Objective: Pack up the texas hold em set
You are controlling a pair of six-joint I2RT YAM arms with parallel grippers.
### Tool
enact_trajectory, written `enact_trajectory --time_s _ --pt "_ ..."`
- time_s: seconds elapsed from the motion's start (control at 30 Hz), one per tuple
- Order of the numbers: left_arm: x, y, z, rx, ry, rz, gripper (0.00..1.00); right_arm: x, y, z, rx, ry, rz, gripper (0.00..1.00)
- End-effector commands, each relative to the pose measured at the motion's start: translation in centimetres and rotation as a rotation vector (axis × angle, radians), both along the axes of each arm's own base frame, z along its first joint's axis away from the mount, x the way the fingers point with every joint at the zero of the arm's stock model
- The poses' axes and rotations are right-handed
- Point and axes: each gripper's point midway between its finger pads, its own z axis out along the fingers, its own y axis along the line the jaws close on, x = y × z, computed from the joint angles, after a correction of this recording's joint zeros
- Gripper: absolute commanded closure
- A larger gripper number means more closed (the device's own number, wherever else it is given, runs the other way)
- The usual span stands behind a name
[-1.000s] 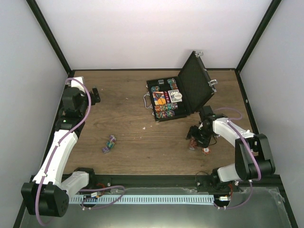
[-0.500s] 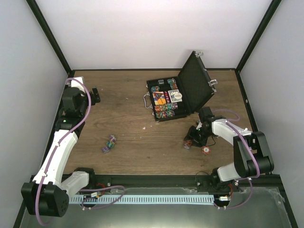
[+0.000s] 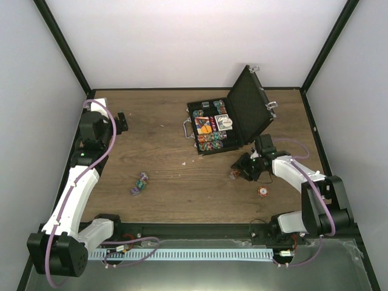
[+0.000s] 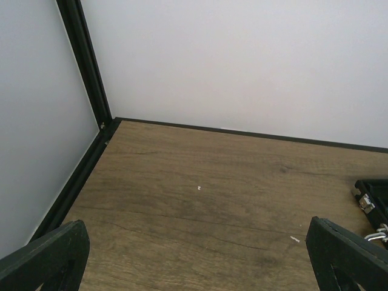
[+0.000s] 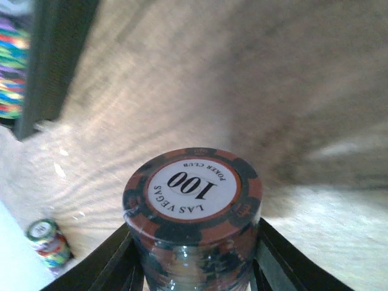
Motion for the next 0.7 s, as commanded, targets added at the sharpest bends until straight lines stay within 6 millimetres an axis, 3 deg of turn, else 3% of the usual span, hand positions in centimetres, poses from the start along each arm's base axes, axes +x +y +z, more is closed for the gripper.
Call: enact_trajectory --time_s 0.0,0.13,0.3,0.67 --pt "0.0 0.1 0.0 -0.009 -0.005 0.005 0.0 5.3 1.9 5.1 0.123 -0.192 -0.129 0.68" --pt "0.0 0.0 0.0 -0.009 -0.005 0.003 0.0 8.6 2.4 7.7 0.139 -0.301 -0.186 0.68" --pt "0.1 -0.3 -0.3 -0.017 0.001 -0.01 0.0 12.0 2.5 8.9 0.131 -0.363 -0.244 0.68" --pt "0.2 -0.5 -0.5 -0.016 0.009 -0.017 0.0 15.1 3.1 8.4 0.157 -0.399 -0.352 0.69"
